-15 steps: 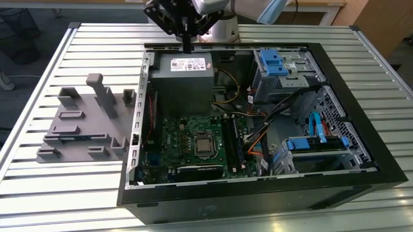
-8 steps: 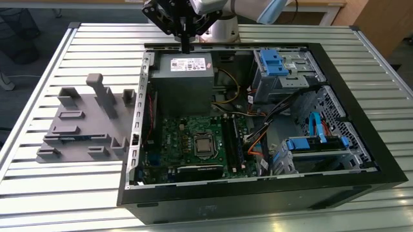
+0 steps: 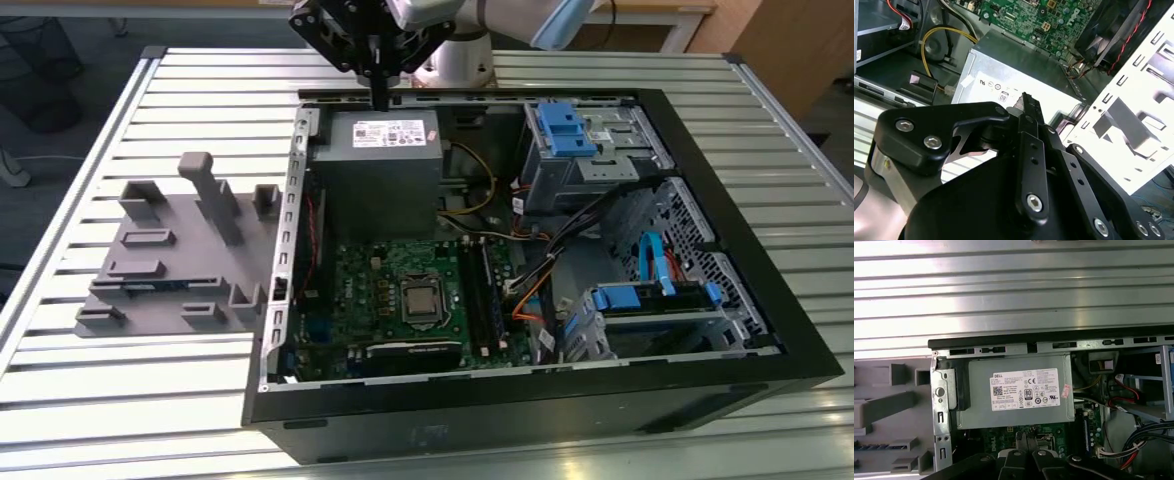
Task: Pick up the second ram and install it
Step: 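Reach for the second ram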
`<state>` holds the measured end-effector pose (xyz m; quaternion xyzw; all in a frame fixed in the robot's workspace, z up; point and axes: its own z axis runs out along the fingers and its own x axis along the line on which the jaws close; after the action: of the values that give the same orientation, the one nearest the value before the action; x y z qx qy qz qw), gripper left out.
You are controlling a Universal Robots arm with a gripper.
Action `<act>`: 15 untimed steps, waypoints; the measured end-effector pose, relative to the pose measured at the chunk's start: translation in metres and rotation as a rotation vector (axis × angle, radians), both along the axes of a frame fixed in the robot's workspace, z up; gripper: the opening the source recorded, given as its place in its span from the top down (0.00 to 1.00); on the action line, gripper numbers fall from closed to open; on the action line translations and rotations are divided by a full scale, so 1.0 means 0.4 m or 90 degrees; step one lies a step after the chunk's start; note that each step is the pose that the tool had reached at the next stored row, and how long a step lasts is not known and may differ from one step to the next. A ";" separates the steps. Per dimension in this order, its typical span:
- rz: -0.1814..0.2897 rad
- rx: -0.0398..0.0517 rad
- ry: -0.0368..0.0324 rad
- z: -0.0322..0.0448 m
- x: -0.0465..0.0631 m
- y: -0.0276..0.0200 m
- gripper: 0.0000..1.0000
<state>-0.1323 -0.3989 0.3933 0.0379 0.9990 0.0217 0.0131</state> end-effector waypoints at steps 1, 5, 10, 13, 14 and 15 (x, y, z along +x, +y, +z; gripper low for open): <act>0.000 0.0000 0.0000 0.000 -0.001 0.000 0.89; 0.000 0.0000 0.0000 0.000 -0.006 0.000 0.89; 0.000 0.0000 0.0000 0.000 -0.011 0.000 0.89; 0.000 0.0000 0.0000 0.000 -0.014 0.000 0.89; 0.000 0.0000 0.0000 0.000 -0.015 0.000 0.89; 0.000 0.0000 0.0000 0.000 -0.016 0.000 0.89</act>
<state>-0.1385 -0.3989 0.3933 0.0379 0.9990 0.0217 0.0131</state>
